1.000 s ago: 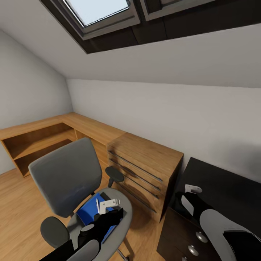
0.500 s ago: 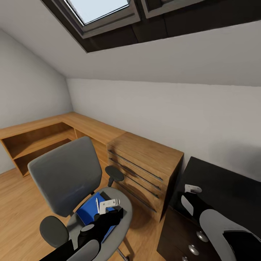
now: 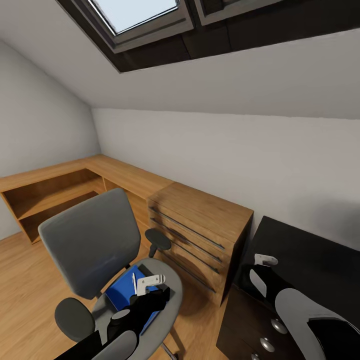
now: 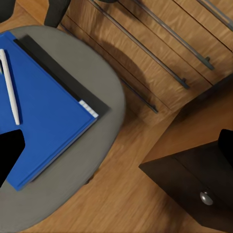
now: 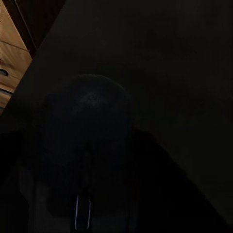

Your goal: In the bedroom, organize the workspace by keeping the computer under the desk, ensuring the monitor is on the desk, placing the keyboard on the desk next to the monitor, placing the mouse on the desk next to the keyboard, moving the folder from the swivel chair onto the desk next to the mouse, stacking the notebook on top of the folder with the pen on top of the notebook, and positioning the swivel chair next to the desk.

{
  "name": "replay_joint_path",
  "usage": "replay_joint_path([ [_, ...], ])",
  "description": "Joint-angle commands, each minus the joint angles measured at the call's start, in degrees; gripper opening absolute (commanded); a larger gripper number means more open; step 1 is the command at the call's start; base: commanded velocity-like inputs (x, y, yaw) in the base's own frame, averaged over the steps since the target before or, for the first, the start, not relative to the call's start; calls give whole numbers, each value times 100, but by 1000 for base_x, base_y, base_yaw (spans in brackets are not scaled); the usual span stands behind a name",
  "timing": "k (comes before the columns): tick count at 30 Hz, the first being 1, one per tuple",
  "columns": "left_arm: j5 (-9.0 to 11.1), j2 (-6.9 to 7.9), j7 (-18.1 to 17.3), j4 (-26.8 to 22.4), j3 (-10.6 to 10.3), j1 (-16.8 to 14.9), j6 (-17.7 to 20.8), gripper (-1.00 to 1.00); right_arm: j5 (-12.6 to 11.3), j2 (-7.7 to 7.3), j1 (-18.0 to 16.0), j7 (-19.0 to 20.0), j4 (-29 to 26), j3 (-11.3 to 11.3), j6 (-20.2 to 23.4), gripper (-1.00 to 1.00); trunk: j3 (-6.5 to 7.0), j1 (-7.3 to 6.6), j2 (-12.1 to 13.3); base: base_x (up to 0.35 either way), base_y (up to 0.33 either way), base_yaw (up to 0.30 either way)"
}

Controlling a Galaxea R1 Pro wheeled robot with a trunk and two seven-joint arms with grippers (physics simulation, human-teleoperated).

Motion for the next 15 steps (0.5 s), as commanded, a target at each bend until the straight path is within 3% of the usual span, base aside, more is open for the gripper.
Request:
replay_joint_path([
  [1, 14, 3, 33, -8, -9, -10, 23, 100, -131, -1, 1, -21, -9, 23, 16, -100, -7, 1, -4, 0, 0, 0],
  [15, 32, 2, 17, 19, -13, -10, 31, 100, -128, 4, 1, -21, -108, 18, -38, -100, -7, 1, -4, 0, 0, 0],
])
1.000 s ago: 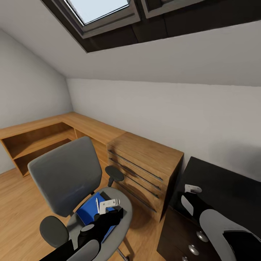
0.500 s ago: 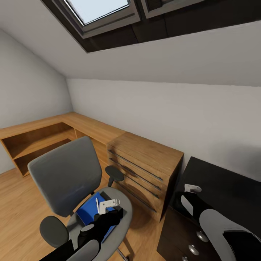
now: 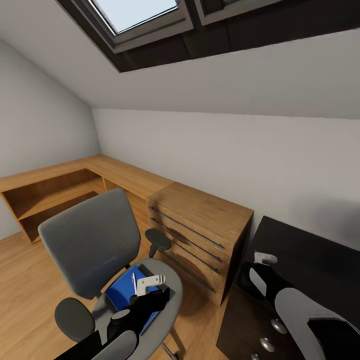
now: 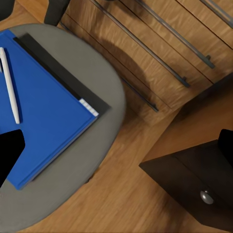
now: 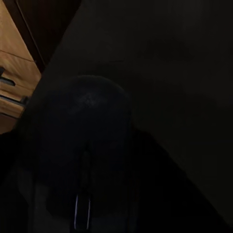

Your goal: In the bedroom, organize the workspace by keeping the computer under the desk, ensuring the monitor is on the desk, placing the keyboard on the desk next to the monitor, placing the mouse on the desk next to the keyboard, moving the folder from the swivel chair onto the desk next to the mouse, stacking the notebook on top of the folder with the pen on top of the notebook, and positioning the swivel chair next to the desk.

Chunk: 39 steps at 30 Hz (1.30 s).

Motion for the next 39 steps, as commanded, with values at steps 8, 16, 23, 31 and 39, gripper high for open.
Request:
replay_joint_path([
  [8, 7, 5, 39, -8, -12, -10, 23, 100, -72, -28, 7, -44, -304, 8, 25, -100, 119, -153, 276, 0, 0, 0],
  [16, 13, 5, 40, -8, -7, -12, 23, 100, -79, -44, 184, -56, -1069, -7, 116, -100, 263, -329, 597, 0, 0, 0],
  [23, 10, 5, 40, -8, -7, -8, 23, 100, -95, -119, 1262, -98, -3290, -63, 812, -100, 388, -483, 878, 0, 0, 0],
  [31, -8, 0, 45, -11, -106, -9, 18, 100, -120, -78, 2629, -211, -6048, -364, 1522, -100, 532, -659, 1199, 0, 0, 0],
  [39, -41, -2, 65, -26, -391, -8, 12, 100, -200, 142, 2679, -240, -6369, -388, 1516, -100, 676, -834, 1520, -37, 0, 0],
])
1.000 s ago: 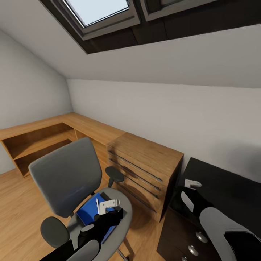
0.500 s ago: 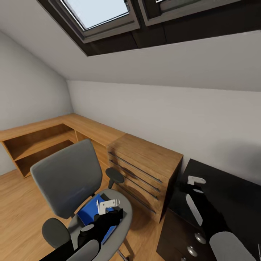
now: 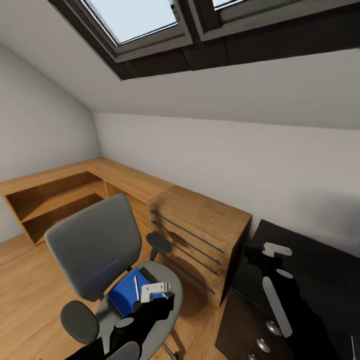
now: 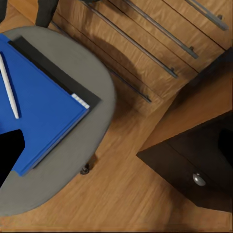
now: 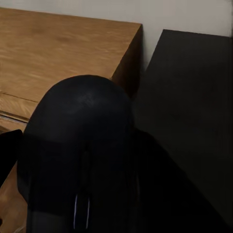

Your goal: In the bedroom, organize the workspace by keeping the computer under the desk, ensuring the monitor is on the desk, placing the keyboard on the desk next to the monitor, placing the mouse on the desk next to the keyboard, moving the folder from the swivel chair onto the desk next to the mouse, stacking the notebook on top of the folder with the pen on top of the notebook, and positioning the swivel chair next to the desk.

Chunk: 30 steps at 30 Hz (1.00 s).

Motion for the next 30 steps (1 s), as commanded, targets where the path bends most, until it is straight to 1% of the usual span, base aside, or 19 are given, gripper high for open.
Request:
replay_joint_path([
  [1, 16, 3, 34, -9, -9, -7, 22, 100, -79, -3, -4, -60, -6, 6, 3, -100, 11, -26, 33, -318, 0, -6],
  [2, 16, 4, 35, -9, -9, -7, 21, 100, -79, -6, -4, -58, 1, 3, 1, -100, 30, -48, 73, -328, 0, -75],
  [9, 31, 1, 27, -8, -10, -8, 26, 100, -79, -4, -4, -55, 24, -217, -10, -100, 181, -202, 353, -336, 0, -245],
  [13, 43, 1, 20, -2, -14, -5, 31, 100, -79, 1, -4, -55, 30, -397, -17, -100, 267, -289, 514, -293, 0, -272],
  [16, 51, 1, 18, 4, -12, -8, 34, 100, -79, 5, -4, -55, 33, -557, -19, -100, 330, -355, 634, -103, 0, -277],
  [21, 61, 3, 10, 8, -11, -10, 35, 100, -86, 6, -4, -49, 39, -765, -25, -100, 346, -355, 634, -23, 0, -279],
  [23, 62, 5, 6, 8, -10, -9, 35, 100, -87, 6, -4, -48, 40, -790, -26, -100, 352, -355, 634, -5, 0, -280],
  [26, 67, 13, -3, 13, -10, -7, 39, 100, -88, 8, -4, -53, 36, -889, -27, -100, 360, -355, 634, -2, 0, -282],
  [27, 68, 16, -6, 19, -10, -9, 35, 100, -104, 11, -4, -50, 34, -984, -26, -100, 360, -355, 634, -1, 0, -185],
  [28, 69, 17, -7, 22, -10, -10, 32, 100, -152, 12, -4, -49, 25, -1036, -24, -100, 361, -355, 634, -1, 0, -118],
  [29, 68, 18, -8, 25, -10, -5, 21, 100, -339, 9, -4, -53, 12, -1114, -21, -100, 361, -355, 634, 0, 0, -31],
  [30, 68, 18, -8, 30, -10, -5, 22, 100, -375, 8, -4, -54, 11, -1127, -20, -100, 361, -355, 634, 0, 0, -20],
])
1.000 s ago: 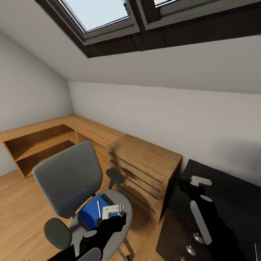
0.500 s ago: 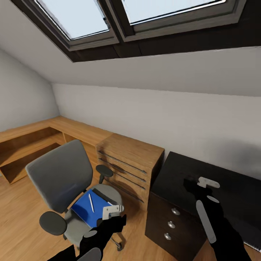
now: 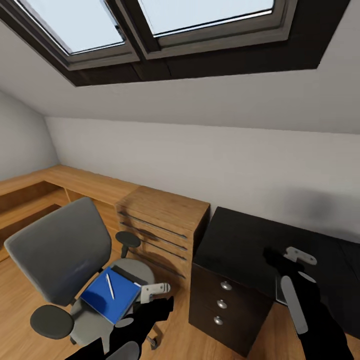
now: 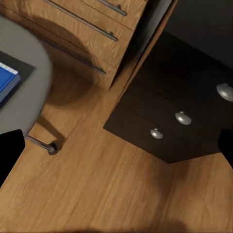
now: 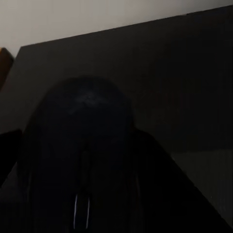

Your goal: In the bedroom, organize the workspace by keeping the computer under the desk, ensuring the monitor is on the desk, placing the keyboard on the desk next to the monitor, placing the mouse on the desk next to the keyboard, moving the folder from the swivel chair onto the desk next to the mouse, stacking the notebook on top of the folder with the pen on top of the notebook, and positioning the swivel chair next to the desk.

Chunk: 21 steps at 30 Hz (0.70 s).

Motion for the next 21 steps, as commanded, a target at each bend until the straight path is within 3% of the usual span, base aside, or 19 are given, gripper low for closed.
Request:
replay_joint_path([
  [1, 14, 1, 33, -6, -9, -8, 24, 100, -95, -3, -4, -58, -10, -1, 8, -100, -9, 1, -7, 0, 0, -16],
  [2, 15, -2, 31, 38, -9, -10, 26, 100, -122, -3, -4, -58, -16, -11, 8, -100, -9, 1, -7, -10, -10, -8],
  [3, 6, -34, 21, 562, -8, -12, 24, 100, -141, -5, -4, -59, -12, -20, 9, -100, -8, 1, -7, -166, -183, -2],
  [6, -3, -232, 19, 880, -2, -12, 21, 100, -145, -4, -4, -59, -3, -22, 15, -100, 2, 1, -7, -196, -224, -75],
  [10, -24, -683, 14, 1530, 2, -10, 6, 100, -146, -10, -4, -59, 18, -22, 20, -100, 24, 1, -7, -152, -194, -154],
  [16, -47, -1105, -64, 2701, -65, -9, -5, 100, -147, -26, -4, -69, 17, -69, 54, -100, 59, 1, -7, -33, -45, -197],
  [18, -93, -1276, -205, 3197, -187, -11, -8, 100, -147, -37, -4, -83, 13, -219, 108, -100, 69, 1, -7, -8, -11, -218],
  [21, -276, -1464, -946, 4236, -445, -12, -234, 100, -150, -37, -4, -111, 15, -806, 375, -100, 82, 1, -7, -3, -4, -229],
])
